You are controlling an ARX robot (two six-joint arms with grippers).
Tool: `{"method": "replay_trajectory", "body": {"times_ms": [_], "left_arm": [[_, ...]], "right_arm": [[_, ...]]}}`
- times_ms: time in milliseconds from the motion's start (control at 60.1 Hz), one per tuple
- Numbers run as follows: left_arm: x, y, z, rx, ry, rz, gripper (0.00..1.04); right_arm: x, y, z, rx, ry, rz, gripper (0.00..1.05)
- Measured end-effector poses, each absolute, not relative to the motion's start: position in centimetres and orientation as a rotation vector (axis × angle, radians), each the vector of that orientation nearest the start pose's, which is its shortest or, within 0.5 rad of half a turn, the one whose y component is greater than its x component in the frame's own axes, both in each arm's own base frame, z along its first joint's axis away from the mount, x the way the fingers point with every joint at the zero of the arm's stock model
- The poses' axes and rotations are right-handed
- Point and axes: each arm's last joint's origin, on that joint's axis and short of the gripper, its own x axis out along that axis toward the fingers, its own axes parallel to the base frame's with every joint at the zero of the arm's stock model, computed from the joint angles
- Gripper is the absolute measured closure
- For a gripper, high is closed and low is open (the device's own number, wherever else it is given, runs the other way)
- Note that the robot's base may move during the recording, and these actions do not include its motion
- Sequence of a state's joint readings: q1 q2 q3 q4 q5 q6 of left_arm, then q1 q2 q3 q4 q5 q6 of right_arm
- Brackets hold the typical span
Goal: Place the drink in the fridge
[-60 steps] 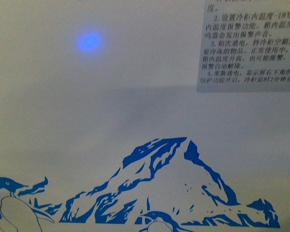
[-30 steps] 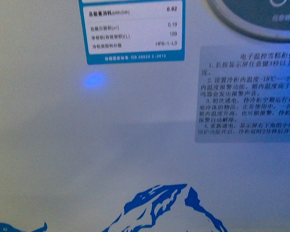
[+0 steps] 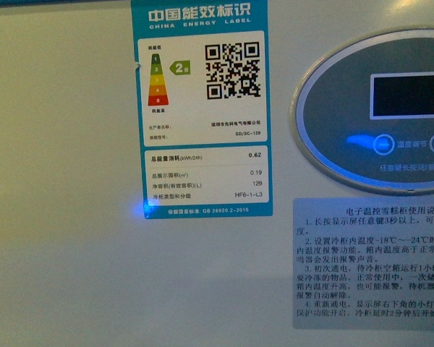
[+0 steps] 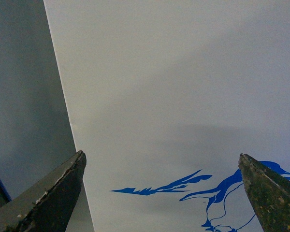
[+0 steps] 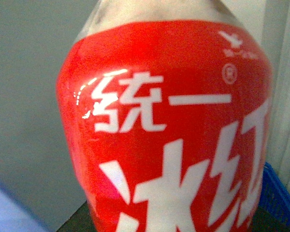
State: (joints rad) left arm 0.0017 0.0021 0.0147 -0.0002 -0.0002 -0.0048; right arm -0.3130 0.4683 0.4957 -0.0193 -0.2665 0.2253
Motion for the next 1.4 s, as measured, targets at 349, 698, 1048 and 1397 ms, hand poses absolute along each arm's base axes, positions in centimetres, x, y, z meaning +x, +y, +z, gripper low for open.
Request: {"method": "replay_trajectory", "body": {"times_ms": [349,698,1048,1397], "left_arm": [[9.7,0.0,16.8,-0.005,-0.012,0.002,0.08],[9.7,0.0,16.8,-0.005,-0.012,0.001,0.08],[9.7,0.0,16.8,-0.005,-0.012,0.002,0.08],[9.7,0.0,16.8,-0.004,-0.012,0.002,0.08]], "right_arm": [[10.0,0.0,28.9,0.227,-0.122,0.049,0.68],[10.2,3.0,25.4,0.188,-0.085,0.036,0.68],[10.1,3.5,23.8,0.149,-0.093,-0.048,0.68],[10.1,3.5,23.9,0.139,-0.095,-0.045,0.68]]}}
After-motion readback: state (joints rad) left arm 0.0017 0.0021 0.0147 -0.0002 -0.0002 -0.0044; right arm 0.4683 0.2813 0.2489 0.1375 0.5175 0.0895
